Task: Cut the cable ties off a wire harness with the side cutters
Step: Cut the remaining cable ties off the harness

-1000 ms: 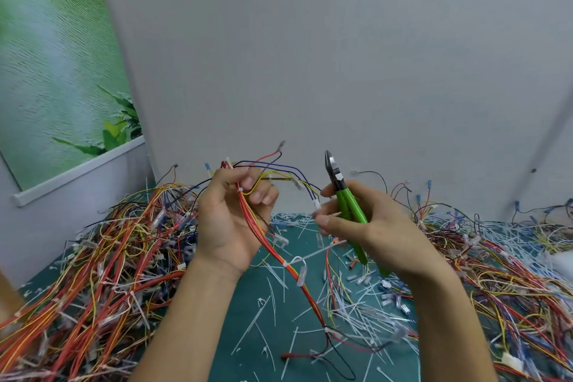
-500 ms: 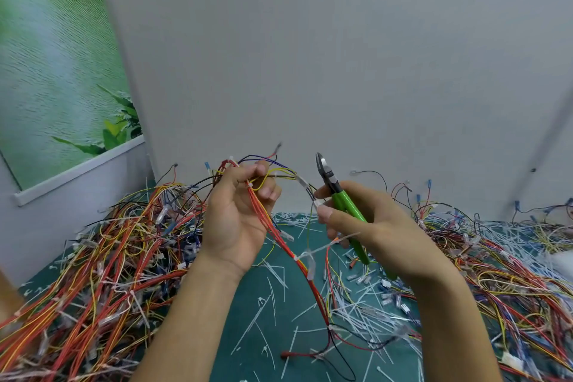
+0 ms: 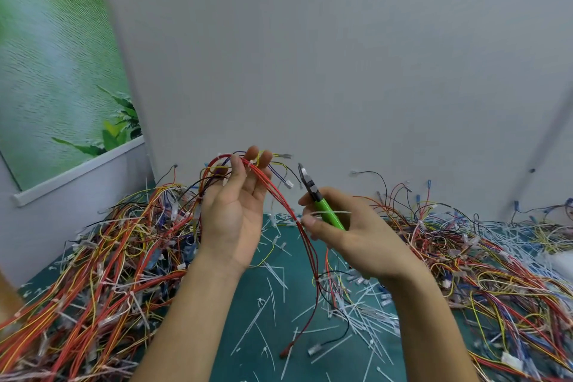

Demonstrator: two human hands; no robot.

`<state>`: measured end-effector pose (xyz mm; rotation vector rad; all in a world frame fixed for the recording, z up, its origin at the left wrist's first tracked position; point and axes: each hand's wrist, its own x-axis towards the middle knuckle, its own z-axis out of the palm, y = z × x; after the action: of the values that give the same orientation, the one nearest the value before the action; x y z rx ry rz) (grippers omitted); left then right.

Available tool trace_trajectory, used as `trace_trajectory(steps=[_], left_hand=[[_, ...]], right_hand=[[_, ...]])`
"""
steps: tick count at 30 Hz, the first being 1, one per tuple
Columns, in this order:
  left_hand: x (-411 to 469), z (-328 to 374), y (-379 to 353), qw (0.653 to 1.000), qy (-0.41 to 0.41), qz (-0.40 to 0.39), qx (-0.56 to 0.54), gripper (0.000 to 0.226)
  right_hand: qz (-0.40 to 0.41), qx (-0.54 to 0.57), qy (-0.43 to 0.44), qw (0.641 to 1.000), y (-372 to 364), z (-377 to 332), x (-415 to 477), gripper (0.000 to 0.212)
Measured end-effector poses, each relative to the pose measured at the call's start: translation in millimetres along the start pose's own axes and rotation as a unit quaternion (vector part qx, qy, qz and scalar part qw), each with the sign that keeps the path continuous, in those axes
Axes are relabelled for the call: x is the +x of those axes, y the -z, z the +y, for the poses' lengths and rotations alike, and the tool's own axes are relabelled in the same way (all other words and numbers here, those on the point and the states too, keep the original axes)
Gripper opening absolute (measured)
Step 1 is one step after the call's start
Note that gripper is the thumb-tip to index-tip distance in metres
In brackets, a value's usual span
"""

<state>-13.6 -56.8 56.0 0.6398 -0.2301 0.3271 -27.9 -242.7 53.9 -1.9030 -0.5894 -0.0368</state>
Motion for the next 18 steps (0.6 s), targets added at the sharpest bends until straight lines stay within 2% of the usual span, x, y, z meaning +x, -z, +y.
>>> trace_trajectory(steps=[4, 7, 10, 13, 16, 18], left_hand=[[2.7, 0.2, 2.8, 0.999, 0.023, -0.026, 0.015, 0.042], [5.9, 2.4, 7.9, 0.998, 0.032, -0.045, 0.043, 0.038], [11.0, 6.6, 17.6, 0.992, 0.03, 0.006, 0.123, 0.038], [14.0, 6.3, 27.4, 0.977, 0.019, 0.074, 0.2, 0.028], [16.2, -0.5, 35.3, 0.952, -0.021, 0.125, 0.279, 0.023], [17.5, -4.3, 40.6, 0.923, -0.062, 0.141, 0.354, 0.019]], right_hand=[[0.032, 0.029, 0.018, 0.999, -4.2, 2.8, 4.0, 0.011], [0.076, 0.082, 0.021, 0.994, -2.8, 6.6, 5.8, 0.011], [0.118, 0.179, -0.003, 0.977, 4.7, 9.8, 6.8, 0.019], [0.145, 0.264, -0.029, 0.953, 14.3, 13.7, 8.1, 0.025], [0.151, 0.298, -0.037, 0.942, 19.5, 17.5, 8.3, 0.03], [0.151, 0.307, -0.038, 0.939, 19.8, 18.5, 8.9, 0.031]])
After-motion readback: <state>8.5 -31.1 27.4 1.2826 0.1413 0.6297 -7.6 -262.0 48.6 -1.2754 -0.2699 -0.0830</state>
